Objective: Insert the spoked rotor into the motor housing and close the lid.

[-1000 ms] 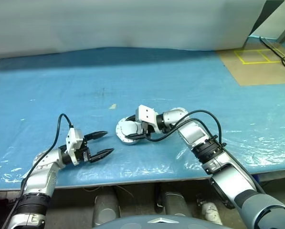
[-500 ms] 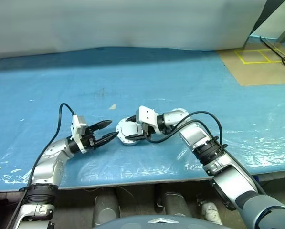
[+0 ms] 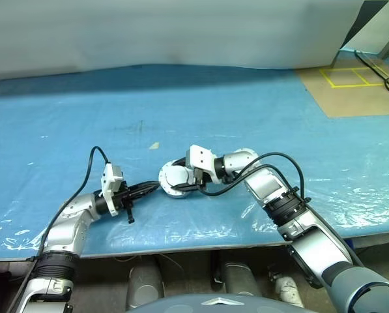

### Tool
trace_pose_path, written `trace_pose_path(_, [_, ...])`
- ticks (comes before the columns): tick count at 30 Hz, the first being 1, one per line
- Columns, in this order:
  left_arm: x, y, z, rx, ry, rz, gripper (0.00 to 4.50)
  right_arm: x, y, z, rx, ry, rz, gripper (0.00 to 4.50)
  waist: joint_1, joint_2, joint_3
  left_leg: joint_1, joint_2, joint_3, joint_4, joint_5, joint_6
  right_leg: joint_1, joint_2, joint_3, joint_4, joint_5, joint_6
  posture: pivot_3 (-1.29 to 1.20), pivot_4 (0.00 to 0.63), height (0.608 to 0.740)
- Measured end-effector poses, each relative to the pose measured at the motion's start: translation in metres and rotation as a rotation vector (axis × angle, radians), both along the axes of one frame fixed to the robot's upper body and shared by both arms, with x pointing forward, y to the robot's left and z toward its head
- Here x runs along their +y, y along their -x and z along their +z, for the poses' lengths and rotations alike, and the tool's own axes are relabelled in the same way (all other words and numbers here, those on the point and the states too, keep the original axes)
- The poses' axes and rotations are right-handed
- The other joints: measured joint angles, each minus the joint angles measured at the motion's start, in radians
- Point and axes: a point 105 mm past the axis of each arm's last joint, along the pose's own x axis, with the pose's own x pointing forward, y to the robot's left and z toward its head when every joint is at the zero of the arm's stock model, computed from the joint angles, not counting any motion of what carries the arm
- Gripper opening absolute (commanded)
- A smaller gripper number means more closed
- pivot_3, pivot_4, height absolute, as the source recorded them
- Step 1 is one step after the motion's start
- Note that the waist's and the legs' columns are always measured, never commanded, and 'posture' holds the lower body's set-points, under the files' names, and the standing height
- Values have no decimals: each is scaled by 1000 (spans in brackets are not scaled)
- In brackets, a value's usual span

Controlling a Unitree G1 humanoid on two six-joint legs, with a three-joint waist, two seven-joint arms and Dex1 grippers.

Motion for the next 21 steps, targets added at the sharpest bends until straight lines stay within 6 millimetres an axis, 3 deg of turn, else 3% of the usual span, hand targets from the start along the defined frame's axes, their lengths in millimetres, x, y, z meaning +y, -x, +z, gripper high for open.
trace_pose_path(19, [-13, -10, -1, -44, -97, -24, 24, -2, 1, 0, 9, 3, -7, 2967, 1, 3, -4, 0, -1, 0, 0, 0, 0, 2, 0, 0, -2, 0, 0, 0, 150, 740])
trace_pose_path(21, [-12, -10, -1, -51, -105, -23, 0, -4, 1, 0, 26, 0, -17, 3731, 3, 4, -4, 0, -1, 0, 0, 0, 0, 2, 0, 0, -2, 0, 0, 0, 150, 740])
